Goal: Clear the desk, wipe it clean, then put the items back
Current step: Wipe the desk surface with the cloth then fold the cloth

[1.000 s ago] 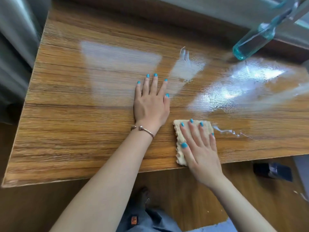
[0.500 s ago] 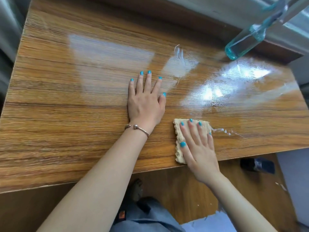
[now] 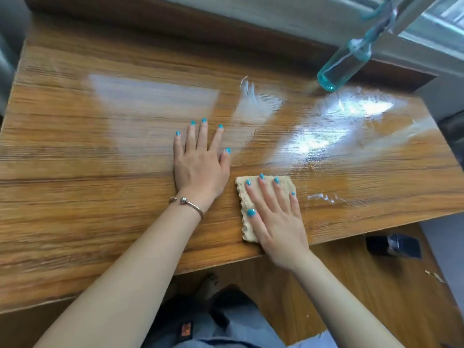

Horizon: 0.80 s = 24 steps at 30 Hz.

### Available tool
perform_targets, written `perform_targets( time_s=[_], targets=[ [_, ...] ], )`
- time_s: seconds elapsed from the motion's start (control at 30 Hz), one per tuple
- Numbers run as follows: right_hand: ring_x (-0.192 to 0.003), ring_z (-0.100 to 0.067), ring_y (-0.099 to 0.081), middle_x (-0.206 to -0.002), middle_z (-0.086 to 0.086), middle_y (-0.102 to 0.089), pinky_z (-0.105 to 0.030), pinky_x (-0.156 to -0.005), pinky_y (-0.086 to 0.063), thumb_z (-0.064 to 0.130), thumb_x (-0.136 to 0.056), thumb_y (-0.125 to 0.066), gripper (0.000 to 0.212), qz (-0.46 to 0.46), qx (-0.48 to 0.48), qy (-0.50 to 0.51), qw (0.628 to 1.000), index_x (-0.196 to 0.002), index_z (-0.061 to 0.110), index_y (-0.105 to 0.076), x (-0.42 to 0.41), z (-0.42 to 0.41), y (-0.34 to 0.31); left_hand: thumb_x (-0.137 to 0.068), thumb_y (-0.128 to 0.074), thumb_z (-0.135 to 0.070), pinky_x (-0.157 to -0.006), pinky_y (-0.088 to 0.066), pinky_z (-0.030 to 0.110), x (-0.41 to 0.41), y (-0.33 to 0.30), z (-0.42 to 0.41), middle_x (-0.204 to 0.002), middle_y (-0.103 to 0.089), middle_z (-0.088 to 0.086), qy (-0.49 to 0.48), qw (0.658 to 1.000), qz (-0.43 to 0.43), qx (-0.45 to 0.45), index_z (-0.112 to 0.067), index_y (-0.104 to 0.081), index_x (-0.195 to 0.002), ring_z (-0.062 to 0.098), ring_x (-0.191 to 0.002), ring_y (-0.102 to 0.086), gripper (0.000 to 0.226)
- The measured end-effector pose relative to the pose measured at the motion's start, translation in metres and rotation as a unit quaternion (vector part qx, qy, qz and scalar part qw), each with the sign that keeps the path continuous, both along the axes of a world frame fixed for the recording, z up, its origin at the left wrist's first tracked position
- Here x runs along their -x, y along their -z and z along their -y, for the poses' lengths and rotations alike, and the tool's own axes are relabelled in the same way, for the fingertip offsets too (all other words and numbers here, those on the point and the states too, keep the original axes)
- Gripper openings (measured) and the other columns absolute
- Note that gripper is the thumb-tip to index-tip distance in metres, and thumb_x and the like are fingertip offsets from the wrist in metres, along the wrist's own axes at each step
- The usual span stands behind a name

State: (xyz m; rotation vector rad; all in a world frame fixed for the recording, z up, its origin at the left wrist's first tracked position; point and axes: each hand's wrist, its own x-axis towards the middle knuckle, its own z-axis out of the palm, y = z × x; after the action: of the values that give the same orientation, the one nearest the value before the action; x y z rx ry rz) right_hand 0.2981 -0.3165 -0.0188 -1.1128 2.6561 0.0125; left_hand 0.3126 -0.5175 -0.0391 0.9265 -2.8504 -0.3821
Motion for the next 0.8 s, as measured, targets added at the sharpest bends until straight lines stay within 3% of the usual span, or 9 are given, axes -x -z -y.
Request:
perform_targets(
  time_s=[0.13,0.27,0.43,0.67,0.8],
  targets=[
    [-0.15,-0.017,0.011,-0.163,0.015,0.008,-0.047,-0.119,0.006,0.051,-0.102,-0.01,0.051,-0.021,0.031,0.043,0.998,-0.149,0.05,0.007,0.117,0.08,0.004,-0.096,-0.036,-0.045,-0.114,-0.017,0.047,0.032,-0.005,0.024,-0.149,-0.034,0.007,0.019,1.0,-0.011,0.016,-0.03,-0.036,-0.146,0.033,-0.136,-0.025,0.052],
    [-0.151,-0.023,0.006,-0.164,0.01,0.005,-0.053,-0.119,0.004,0.047,-0.103,-0.011,0.053,-0.031,0.028,0.082,0.996,-0.153,0.041,0.004,0.165,0.136,0.006,-0.098,-0.02,-0.051,-0.119,-0.007,0.045,0.066,-0.003,0.055,-0.162,-0.015,0.003,0.003,0.999,0.035,0.018,-0.038,-0.02,-0.151,0.025,-0.148,-0.009,0.055],
    [-0.148,-0.014,0.019,-0.162,0.012,0.015,-0.044,-0.119,0.009,0.044,-0.104,-0.01,0.054,-0.029,0.069,-0.058,0.996,-0.153,0.036,0.01,0.109,0.07,0.007,-0.098,-0.018,-0.05,-0.119,-0.007,0.045,0.072,0.0,0.055,-0.162,-0.012,0.001,-0.022,0.999,0.018,0.038,-0.039,-0.016,-0.152,0.022,-0.149,-0.008,0.055],
    [-0.151,-0.019,0.007,-0.164,0.005,0.004,-0.047,-0.119,0.007,0.046,-0.103,-0.013,0.058,-0.003,0.064,-0.002,0.998,-0.156,0.028,0.001,0.254,0.214,0.005,-0.098,-0.018,-0.051,-0.119,-0.006,0.042,0.076,0.0,0.055,-0.162,-0.012,-0.002,-0.035,0.997,0.036,0.051,-0.042,-0.013,-0.152,0.02,-0.149,-0.007,0.054],
    [-0.151,-0.017,0.006,-0.164,0.009,0.003,-0.047,-0.119,0.003,0.043,-0.103,-0.015,0.055,-0.005,0.061,-0.136,0.989,-0.155,0.034,-0.001,0.234,0.194,0.006,-0.095,-0.009,-0.054,-0.12,-0.004,0.041,0.075,0.003,0.056,-0.162,-0.012,-0.003,-0.042,0.997,0.05,0.049,-0.043,-0.013,-0.151,0.018,-0.149,-0.007,0.058]
  ],
)
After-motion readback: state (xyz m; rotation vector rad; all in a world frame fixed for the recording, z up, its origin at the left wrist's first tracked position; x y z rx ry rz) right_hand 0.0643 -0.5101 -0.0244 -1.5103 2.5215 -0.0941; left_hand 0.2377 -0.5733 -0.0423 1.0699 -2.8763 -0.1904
